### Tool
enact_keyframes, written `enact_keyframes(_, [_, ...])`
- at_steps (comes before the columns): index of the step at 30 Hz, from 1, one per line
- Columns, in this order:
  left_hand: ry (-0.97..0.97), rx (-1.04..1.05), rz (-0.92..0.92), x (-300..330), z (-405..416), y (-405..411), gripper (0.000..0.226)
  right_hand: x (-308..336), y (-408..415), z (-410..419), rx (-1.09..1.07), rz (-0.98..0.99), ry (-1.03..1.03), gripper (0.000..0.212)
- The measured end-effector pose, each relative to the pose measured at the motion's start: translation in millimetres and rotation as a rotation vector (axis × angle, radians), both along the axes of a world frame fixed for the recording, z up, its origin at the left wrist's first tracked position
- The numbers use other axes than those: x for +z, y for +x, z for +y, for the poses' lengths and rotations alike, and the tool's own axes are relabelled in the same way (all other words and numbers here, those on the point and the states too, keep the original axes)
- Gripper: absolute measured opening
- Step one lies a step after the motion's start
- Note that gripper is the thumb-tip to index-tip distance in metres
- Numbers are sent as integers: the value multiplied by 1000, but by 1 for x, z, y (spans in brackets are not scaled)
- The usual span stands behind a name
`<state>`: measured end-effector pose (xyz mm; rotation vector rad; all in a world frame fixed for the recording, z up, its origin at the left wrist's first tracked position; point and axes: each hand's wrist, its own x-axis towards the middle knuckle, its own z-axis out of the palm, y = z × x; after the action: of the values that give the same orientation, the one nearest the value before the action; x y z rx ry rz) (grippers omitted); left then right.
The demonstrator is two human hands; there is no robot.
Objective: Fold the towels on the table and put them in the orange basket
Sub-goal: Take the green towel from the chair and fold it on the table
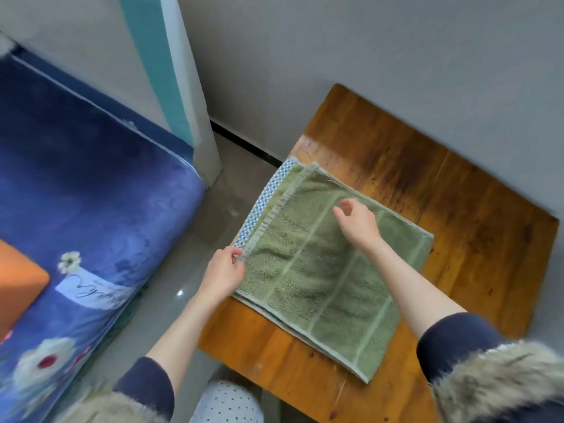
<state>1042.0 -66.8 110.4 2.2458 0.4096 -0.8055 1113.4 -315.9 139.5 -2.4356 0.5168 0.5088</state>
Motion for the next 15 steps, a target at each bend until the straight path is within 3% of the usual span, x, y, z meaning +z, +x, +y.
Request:
enact_keyframes(3, [48,-83,-12,-9,-2,-10,45,-25,-27,-23,221,153,-242,58])
enact_keyframes(7, [91,-124,-96,-13,-8,-19,50,-43,-57,-47,361,251,-359,77])
enact_keyframes(15, [175,-402,-203,-13,-35,5,54,-40,-115,-69,106,320,-340,78])
